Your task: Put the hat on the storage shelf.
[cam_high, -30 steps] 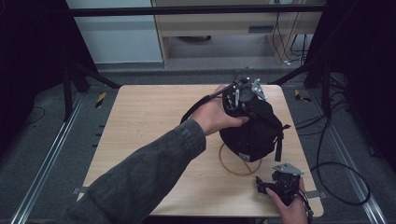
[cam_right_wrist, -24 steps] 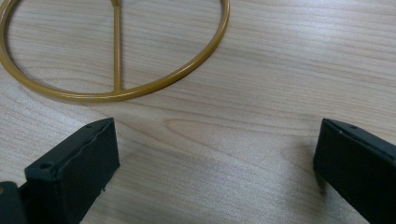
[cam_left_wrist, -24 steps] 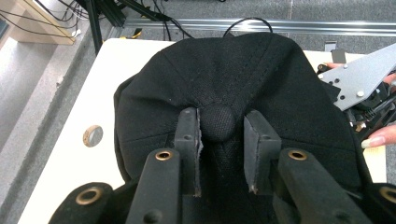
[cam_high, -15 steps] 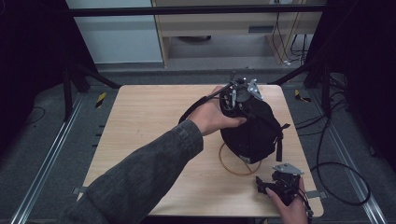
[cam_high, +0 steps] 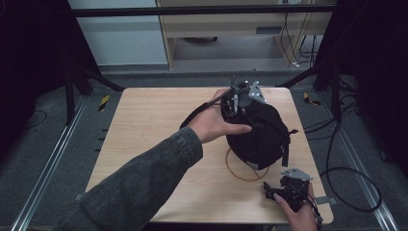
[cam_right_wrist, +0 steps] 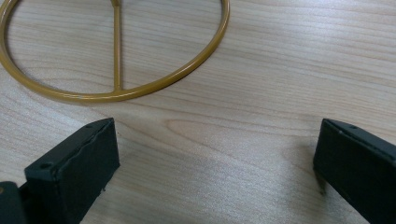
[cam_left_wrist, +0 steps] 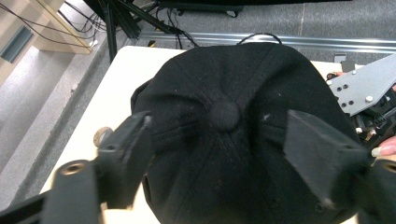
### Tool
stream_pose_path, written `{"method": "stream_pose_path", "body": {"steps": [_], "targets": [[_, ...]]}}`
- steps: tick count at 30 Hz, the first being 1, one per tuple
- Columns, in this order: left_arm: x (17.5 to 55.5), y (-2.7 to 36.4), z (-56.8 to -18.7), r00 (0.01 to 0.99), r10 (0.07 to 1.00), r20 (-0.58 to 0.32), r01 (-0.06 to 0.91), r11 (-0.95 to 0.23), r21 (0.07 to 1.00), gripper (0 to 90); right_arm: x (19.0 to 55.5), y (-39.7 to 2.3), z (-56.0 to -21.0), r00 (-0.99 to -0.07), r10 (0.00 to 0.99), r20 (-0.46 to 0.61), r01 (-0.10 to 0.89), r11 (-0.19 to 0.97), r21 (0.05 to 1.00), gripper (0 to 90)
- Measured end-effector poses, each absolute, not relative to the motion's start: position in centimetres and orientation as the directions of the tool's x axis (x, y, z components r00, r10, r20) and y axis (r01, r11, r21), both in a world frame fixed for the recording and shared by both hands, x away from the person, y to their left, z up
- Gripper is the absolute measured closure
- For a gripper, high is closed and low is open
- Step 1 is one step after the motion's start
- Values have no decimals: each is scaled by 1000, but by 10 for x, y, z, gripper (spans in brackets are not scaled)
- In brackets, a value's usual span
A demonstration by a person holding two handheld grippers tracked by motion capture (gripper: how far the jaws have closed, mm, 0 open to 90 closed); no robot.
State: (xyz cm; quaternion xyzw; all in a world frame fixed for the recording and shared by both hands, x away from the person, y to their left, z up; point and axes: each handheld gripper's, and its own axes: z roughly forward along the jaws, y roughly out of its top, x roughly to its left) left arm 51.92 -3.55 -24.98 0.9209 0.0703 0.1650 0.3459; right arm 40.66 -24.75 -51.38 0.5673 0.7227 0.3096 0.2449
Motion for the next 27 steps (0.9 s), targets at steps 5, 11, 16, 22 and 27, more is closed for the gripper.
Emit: {"method": "stream_pose_path", "body": {"steps": [5,11,16,22,27], "targets": [[515,-31,-254,939,249,238,25,-739,674,124,407,-247,-514,-237,972,-3,668,165,725,3],[507,-23,-257,943,243,226,22,-726,688,82,407,-247,-514,-237,972,-3,668,165,725,3],[502,-12,-264,941,257,220,29,-710,704,75,407,-247,-514,-237,972,-3,669,165,725,3],[495,2,-272,936,280,215,42,-693,720,70,407,-247,-514,-236,972,-3,669,165,725,3],[487,14,-278,932,300,202,57,-673,737,68,407,-247,-514,-237,972,-4,669,166,724,3]]}}
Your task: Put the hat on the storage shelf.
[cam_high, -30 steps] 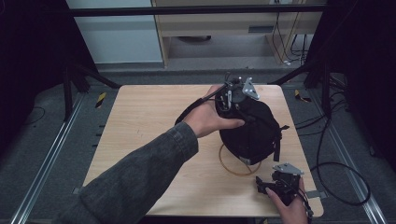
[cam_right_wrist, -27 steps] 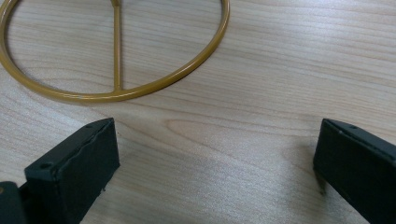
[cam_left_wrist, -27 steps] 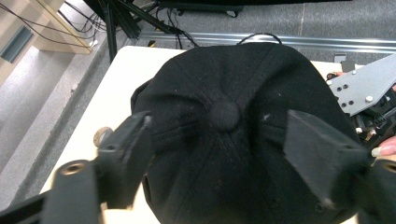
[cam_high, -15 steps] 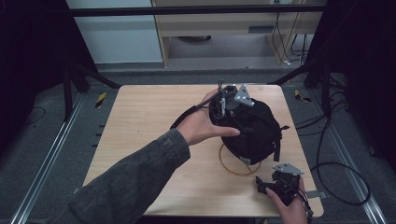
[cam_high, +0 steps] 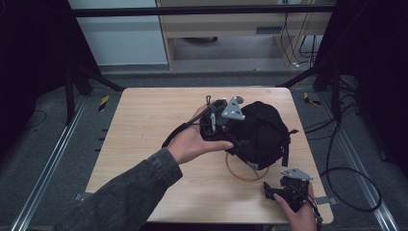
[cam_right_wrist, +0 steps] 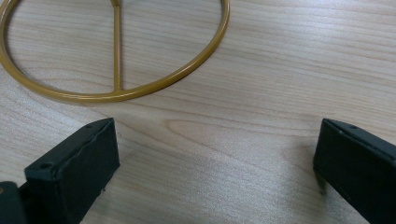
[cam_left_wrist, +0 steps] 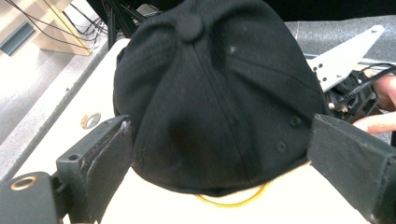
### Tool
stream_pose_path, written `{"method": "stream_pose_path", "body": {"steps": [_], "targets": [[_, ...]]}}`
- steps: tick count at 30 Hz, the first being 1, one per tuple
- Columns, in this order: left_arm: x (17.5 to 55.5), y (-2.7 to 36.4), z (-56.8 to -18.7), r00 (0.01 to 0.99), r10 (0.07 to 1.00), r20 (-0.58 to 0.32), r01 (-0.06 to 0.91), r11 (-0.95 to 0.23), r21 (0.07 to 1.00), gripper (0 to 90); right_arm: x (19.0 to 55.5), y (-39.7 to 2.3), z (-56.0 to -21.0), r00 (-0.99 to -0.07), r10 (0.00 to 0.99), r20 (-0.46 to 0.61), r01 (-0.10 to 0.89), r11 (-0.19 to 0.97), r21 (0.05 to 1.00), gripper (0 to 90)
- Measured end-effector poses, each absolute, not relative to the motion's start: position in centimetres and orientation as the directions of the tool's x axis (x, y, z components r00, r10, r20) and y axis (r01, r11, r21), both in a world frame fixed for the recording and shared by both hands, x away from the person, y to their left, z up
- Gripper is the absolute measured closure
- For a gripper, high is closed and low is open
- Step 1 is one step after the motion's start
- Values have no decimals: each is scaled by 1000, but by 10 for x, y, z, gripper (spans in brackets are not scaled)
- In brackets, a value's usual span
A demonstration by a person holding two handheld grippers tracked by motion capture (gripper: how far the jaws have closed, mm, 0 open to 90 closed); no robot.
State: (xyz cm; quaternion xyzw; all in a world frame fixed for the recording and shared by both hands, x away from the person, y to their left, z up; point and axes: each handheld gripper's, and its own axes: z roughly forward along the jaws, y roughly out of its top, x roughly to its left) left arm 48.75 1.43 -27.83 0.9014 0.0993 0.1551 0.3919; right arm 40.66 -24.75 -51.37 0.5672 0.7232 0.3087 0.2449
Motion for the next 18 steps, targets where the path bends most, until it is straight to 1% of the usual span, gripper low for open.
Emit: {"method": "stream_pose_path", "body": {"steps": [7,13,16,18], "targets": [[478,33,-293,928,325,181,80,-649,757,62,406,-247,-514,-235,972,-1,670,163,724,3],[478,51,-310,913,382,146,142,-631,763,66,407,-247,-514,-235,972,-2,668,163,726,3],[475,59,-316,905,401,145,149,-616,773,69,407,-247,-514,-235,972,-2,668,163,726,3],[472,65,-320,905,405,130,161,-608,777,66,407,-247,-514,-235,972,-2,668,163,726,4]]}}
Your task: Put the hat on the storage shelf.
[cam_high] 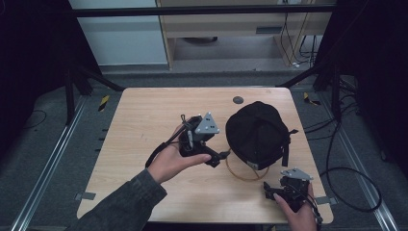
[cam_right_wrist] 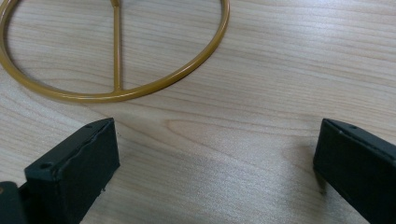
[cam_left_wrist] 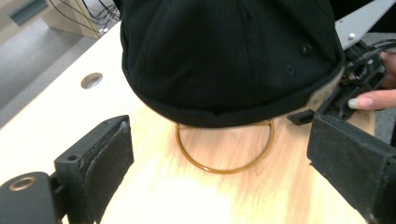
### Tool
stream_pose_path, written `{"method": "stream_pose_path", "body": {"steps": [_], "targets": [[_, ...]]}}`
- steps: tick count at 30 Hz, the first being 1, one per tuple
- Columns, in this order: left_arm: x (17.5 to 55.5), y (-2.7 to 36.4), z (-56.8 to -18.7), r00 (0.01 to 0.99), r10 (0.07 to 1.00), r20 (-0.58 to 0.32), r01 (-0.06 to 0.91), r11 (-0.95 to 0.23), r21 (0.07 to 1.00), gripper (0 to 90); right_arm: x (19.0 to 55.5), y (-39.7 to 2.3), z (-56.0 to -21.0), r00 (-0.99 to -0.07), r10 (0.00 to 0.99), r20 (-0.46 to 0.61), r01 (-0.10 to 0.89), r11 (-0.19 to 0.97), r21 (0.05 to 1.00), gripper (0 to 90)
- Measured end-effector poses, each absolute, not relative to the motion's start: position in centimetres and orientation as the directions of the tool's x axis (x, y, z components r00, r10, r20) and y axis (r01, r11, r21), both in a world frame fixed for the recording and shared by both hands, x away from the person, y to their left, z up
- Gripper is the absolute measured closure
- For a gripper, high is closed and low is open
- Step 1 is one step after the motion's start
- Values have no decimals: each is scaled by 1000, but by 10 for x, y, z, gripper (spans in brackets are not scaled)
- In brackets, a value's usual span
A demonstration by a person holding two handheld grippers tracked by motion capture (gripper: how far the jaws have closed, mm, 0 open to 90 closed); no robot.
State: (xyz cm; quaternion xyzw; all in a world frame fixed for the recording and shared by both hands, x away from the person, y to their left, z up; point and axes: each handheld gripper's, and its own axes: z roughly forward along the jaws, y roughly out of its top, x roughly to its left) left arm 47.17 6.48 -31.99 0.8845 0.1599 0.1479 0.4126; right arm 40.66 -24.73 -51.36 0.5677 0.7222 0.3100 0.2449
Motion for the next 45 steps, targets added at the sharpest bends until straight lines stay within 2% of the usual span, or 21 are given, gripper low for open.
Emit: {"method": "stream_pose_path", "body": {"steps": [11,15,32,45], "targets": [[460,106,-349,890,443,104,202,-589,782,69,407,-247,-514,-235,972,-2,668,163,726,3],[457,120,-363,876,463,135,200,-604,772,74,407,-247,-514,-235,972,-2,668,163,726,3],[462,190,-429,810,578,94,340,-595,728,74,407,-247,-514,-233,972,-1,669,161,726,3],[471,226,-466,764,642,65,429,-580,693,74,407,-247,-514,-232,973,-1,669,161,725,3]]}}
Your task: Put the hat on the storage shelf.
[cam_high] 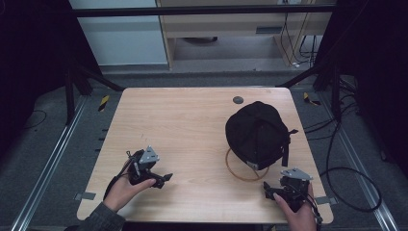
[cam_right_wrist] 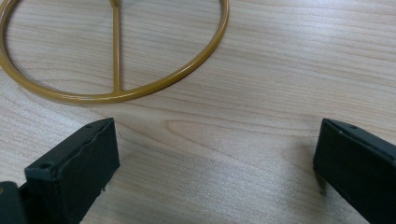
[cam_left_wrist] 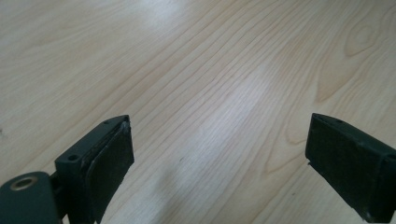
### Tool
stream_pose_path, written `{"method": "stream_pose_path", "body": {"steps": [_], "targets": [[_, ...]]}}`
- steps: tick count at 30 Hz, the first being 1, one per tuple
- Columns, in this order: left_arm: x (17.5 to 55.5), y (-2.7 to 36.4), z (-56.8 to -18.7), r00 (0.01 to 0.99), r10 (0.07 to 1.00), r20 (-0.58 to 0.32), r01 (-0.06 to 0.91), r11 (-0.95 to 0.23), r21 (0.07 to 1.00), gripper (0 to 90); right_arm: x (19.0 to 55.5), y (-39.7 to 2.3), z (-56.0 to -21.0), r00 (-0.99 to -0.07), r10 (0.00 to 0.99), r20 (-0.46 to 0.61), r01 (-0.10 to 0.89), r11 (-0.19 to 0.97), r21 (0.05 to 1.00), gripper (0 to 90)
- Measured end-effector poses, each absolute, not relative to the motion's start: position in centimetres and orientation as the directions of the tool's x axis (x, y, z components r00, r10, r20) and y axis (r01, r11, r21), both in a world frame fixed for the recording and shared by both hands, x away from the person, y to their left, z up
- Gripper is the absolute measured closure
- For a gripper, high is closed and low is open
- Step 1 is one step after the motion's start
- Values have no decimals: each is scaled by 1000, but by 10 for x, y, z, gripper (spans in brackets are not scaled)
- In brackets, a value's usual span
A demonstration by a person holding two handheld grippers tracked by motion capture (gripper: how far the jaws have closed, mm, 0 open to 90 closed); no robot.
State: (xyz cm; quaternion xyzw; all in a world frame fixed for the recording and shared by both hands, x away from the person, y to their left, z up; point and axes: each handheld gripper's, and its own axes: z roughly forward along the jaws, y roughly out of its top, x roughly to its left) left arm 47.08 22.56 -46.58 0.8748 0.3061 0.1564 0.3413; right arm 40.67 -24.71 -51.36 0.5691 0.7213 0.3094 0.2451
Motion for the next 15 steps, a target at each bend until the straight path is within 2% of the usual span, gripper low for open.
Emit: {"method": "stream_pose_path", "body": {"steps": [8,13,15], "targets": [[482,252,-486,725,687,55,478,-559,677,66,407,-247,-514,-229,973,-1,671,159,725,3],[484,256,-493,720,690,75,484,-577,658,50,407,-247,-514,-229,973,0,671,158,725,3],[485,255,-497,732,679,53,490,-579,651,46,407,-247,-514,-229,973,-1,671,159,725,3]]}}
